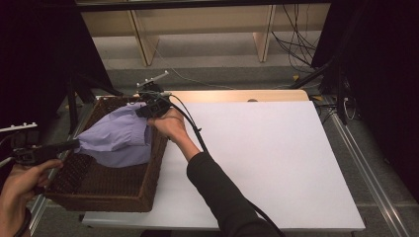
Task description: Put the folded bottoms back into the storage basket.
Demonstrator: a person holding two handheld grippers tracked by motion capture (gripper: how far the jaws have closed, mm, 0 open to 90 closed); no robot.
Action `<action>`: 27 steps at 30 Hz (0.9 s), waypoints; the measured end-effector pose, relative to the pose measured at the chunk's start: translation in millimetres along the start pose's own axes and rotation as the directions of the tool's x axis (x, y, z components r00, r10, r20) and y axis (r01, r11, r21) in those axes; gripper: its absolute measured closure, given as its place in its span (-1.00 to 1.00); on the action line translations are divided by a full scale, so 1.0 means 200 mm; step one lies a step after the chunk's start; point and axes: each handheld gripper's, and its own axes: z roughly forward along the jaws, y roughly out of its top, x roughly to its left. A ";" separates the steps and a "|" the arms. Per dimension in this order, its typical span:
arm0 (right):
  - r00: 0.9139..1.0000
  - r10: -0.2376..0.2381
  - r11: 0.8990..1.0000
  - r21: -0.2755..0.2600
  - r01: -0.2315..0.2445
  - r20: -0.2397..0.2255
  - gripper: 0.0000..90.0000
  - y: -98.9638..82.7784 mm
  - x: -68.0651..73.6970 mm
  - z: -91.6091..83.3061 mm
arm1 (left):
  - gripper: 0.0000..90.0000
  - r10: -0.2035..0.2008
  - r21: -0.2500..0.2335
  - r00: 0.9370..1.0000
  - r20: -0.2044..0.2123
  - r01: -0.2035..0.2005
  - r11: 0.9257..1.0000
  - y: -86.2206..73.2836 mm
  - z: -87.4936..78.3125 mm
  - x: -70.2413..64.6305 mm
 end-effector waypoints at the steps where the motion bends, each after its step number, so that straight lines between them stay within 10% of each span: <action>1: 1.000 0.003 1.000 0.001 -0.003 -0.001 0.76 0.00 0.00 0.00 | 0.96 -0.001 0.003 1.000 0.000 0.001 1.000 0.00 0.00 0.00; 27: 1.000 0.018 1.000 0.020 -0.018 0.000 0.75 -0.04 -0.02 0.06 | 0.95 -0.008 0.036 1.000 -0.016 0.009 0.999 -0.02 0.04 0.02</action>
